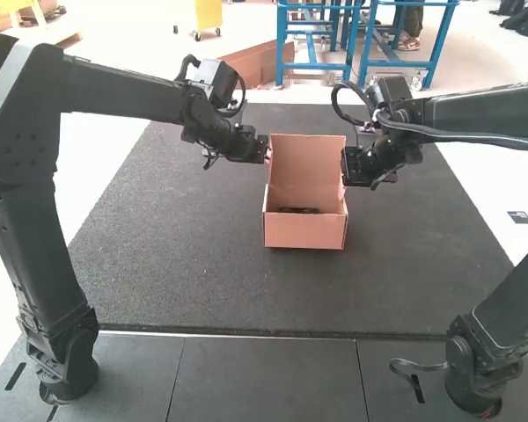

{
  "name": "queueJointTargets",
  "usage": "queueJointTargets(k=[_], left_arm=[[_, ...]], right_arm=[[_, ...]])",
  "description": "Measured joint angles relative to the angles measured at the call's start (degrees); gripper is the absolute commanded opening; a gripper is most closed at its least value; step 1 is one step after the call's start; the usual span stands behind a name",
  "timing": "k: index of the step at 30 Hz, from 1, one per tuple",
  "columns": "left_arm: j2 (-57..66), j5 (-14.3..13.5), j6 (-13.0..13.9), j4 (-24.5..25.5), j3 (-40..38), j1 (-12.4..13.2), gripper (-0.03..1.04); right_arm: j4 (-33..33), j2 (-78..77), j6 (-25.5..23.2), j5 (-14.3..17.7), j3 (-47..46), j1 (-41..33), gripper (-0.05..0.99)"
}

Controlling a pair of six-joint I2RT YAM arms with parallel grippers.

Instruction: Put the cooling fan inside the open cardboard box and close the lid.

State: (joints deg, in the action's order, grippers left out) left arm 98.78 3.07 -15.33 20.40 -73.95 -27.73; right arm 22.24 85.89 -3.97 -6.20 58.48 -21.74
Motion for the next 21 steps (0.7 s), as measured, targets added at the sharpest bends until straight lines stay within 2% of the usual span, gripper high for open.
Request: queueJointTargets(k=[14, 21], left_arm=[[-3.89, 0.09, 0.0, 1.11, 3.3, -0.04, 0.96], [-5.11, 1.2, -0.02, 1.05, 5.03, -0.04, 0.96]], right_arm=[[2.29, -2.99, 0.24, -0.04, -2.03, 0.0, -0.02], [2.93, -3.87, 0.44, -0.57, -2.8, -0.07, -0.02]])
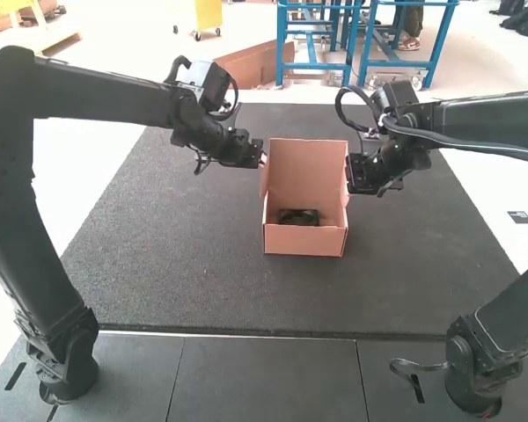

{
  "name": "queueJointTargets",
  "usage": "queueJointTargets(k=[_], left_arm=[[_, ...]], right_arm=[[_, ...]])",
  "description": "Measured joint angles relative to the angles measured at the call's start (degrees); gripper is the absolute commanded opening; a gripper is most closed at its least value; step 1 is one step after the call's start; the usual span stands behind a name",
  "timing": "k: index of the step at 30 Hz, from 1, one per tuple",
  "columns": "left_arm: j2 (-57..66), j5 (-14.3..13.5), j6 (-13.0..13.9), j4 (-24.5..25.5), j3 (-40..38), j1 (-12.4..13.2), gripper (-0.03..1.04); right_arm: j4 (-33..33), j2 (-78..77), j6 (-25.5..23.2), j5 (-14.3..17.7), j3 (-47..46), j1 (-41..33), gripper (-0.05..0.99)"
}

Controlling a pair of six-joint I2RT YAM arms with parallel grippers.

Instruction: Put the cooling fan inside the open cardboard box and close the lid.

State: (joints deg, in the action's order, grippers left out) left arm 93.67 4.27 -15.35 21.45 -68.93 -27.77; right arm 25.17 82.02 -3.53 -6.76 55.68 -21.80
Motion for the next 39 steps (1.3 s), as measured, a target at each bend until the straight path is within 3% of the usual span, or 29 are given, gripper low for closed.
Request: queueJointTargets(k=[18, 39], left_arm=[[-0.37, 2.27, -0.61, 0.46, 0.35, -1.6, 0.96], [-5.44, 4.79, -1.03, 1.03, 8.35, -2.29, 0.96]], right_arm=[[-0.07, 0.0, 0.04, -1.64, -0.7, -0.26, -0.02], [-0.02, 0.0, 0.09, -1.68, -5.2, -1.31, -0.01]])
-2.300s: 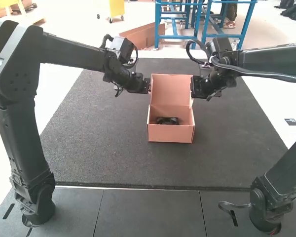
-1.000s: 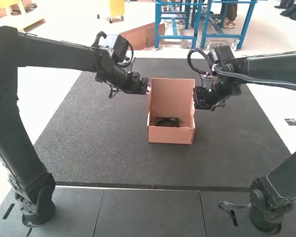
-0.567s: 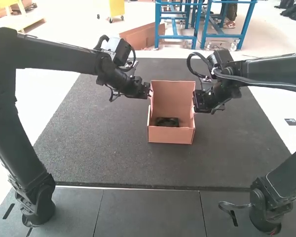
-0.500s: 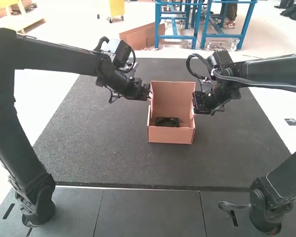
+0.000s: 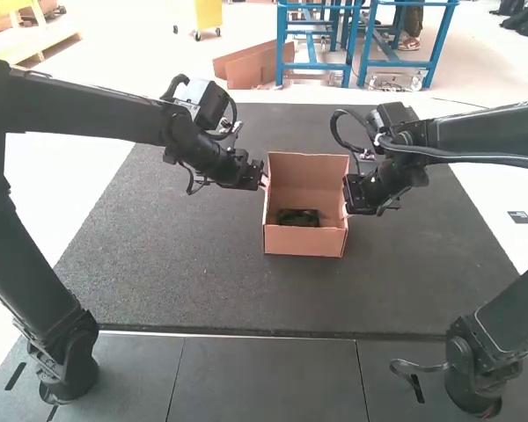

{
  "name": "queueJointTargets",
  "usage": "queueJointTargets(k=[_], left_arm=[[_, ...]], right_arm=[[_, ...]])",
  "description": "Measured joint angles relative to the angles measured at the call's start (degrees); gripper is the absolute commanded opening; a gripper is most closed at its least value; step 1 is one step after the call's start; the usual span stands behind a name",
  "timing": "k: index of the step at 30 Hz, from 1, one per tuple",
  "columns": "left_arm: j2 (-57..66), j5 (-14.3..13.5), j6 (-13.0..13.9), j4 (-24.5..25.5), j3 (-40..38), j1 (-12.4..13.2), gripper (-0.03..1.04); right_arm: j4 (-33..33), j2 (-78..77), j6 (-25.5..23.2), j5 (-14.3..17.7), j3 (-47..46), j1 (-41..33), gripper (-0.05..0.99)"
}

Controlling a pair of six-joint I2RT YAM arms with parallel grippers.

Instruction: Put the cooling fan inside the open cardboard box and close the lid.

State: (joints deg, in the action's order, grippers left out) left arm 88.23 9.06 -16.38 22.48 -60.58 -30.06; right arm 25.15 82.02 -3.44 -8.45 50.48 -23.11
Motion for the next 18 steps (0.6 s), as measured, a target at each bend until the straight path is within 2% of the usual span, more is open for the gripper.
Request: queueJointTargets(k=[2, 10, 11, 14, 18], left_arm=[[-0.31, 0.0, 0.0, 0.02, 0.48, 0.0, 0.96], [-1.9, 0.0, 0.02, 0.09, 2.34, 0.0, 0.96], [-2.1, -0.02, 0.02, 0.09, 2.54, 0.0, 0.96], [-2.78, -0.02, 0.04, 0.22, 2.78, 0.0, 0.96], [-2.95, -0.04, 0.07, 0.26, 2.8, 0.0, 0.96]], right_arm=[[0.02, 0.0, 0.04, 0.33, -0.11, -0.11, 0.01], [1.14, 0.0, -0.24, 1.79, 0.28, -0.28, 0.71], [1.6, 0.02, -0.37, 1.84, 0.59, -0.28, 0.77], [2.89, 0.0, -0.42, 2.03, 1.88, -0.28, 0.91], [4.63, 0.0, -0.37, 2.27, 3.39, -0.28, 0.91]])
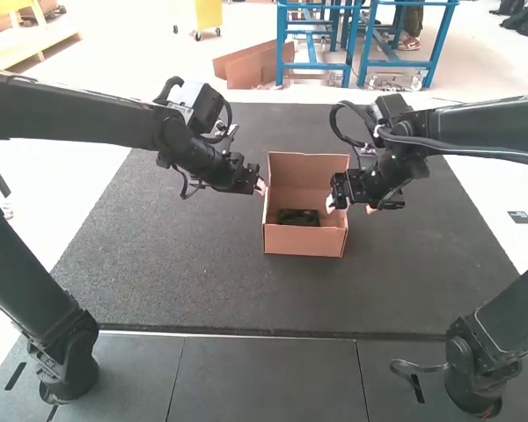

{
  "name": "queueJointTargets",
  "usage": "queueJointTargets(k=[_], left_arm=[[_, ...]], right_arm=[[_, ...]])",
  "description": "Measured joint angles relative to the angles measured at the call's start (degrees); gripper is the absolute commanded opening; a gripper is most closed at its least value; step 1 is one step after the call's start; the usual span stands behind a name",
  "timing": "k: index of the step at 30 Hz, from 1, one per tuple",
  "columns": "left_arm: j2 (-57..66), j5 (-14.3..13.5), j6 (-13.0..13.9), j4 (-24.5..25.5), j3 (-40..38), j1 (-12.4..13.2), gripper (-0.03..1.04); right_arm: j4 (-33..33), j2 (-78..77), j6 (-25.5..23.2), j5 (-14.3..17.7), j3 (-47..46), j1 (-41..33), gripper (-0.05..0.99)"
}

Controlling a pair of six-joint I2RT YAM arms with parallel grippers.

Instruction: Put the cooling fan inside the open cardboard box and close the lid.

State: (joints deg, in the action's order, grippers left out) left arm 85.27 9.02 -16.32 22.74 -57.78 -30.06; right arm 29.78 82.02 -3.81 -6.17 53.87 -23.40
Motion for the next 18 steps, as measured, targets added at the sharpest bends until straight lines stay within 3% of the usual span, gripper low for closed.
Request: queueJointTargets(k=[6, 10, 14, 18], left_arm=[[-0.24, -2.64, 0.0, -0.22, 0.39, 0.42, 0.96], [-0.24, -5.86, 0.0, -1.68, 0.37, 2.82, 0.96], [-0.22, -8.31, -0.02, -3.32, 0.35, 5.18, 0.96], [-0.22, -9.6, 0.0, -4.74, -0.61, 5.64, 0.96]], right_arm=[[1.38, -0.52, 0.42, 0.02, 0.83, 0.0, 0.91], [1.25, -3.76, 1.77, 0.26, 0.83, 0.0, 0.91], [-2.12, -7.61, 4.48, 1.62, 0.59, 0.0, 0.91], [-5.64, -11.3, 6.91, 3.06, -1.75, 0.02, 0.91]])
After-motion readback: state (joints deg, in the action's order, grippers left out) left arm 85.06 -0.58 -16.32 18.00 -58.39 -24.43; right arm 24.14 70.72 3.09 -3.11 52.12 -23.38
